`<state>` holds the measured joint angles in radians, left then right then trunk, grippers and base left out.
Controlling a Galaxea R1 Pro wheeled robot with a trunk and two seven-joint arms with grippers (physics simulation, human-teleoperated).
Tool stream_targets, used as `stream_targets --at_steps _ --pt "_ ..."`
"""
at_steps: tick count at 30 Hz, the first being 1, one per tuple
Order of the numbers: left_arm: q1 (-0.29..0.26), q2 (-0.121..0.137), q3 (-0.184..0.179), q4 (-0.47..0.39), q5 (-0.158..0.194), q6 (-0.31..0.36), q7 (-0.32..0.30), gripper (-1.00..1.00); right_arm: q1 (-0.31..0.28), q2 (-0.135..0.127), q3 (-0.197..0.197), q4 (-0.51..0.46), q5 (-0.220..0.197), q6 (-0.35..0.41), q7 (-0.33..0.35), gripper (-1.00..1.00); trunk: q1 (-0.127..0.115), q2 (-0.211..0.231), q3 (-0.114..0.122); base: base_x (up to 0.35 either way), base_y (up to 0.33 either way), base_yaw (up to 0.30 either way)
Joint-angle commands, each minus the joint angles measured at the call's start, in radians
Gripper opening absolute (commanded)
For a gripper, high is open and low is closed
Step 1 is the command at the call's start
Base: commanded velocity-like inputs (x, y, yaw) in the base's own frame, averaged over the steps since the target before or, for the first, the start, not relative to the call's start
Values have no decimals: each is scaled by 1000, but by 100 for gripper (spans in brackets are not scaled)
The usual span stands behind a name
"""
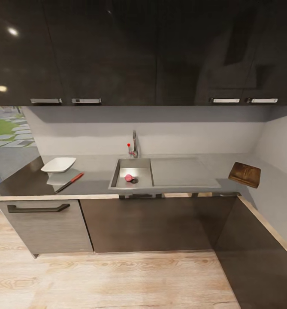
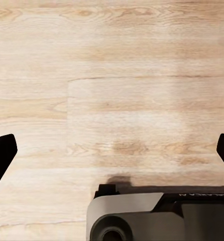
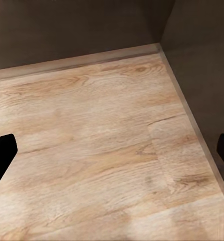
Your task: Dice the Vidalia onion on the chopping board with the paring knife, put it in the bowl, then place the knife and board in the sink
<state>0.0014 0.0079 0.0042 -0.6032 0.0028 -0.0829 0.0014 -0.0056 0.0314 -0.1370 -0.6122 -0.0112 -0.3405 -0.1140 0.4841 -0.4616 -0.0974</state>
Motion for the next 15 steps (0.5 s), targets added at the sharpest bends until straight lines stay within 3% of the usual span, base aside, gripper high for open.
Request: stream_targets --at_steps 1,9,15 --pt "0 0 0 -1 0 -1 0 100 -1 1 -3 0 -1 -3 0 100 -3 6 2 0 0 0" --pt "0 0 0 -2 0 -1 0 100 -1 1 -3 0 -1 -3 0 100 -34 62 27 0 0 0" --pt "0 1 0 -3 1 -1 0 100 -1 1 -3 0 -1 -3 0 100 -34 62 27 0 0 0"
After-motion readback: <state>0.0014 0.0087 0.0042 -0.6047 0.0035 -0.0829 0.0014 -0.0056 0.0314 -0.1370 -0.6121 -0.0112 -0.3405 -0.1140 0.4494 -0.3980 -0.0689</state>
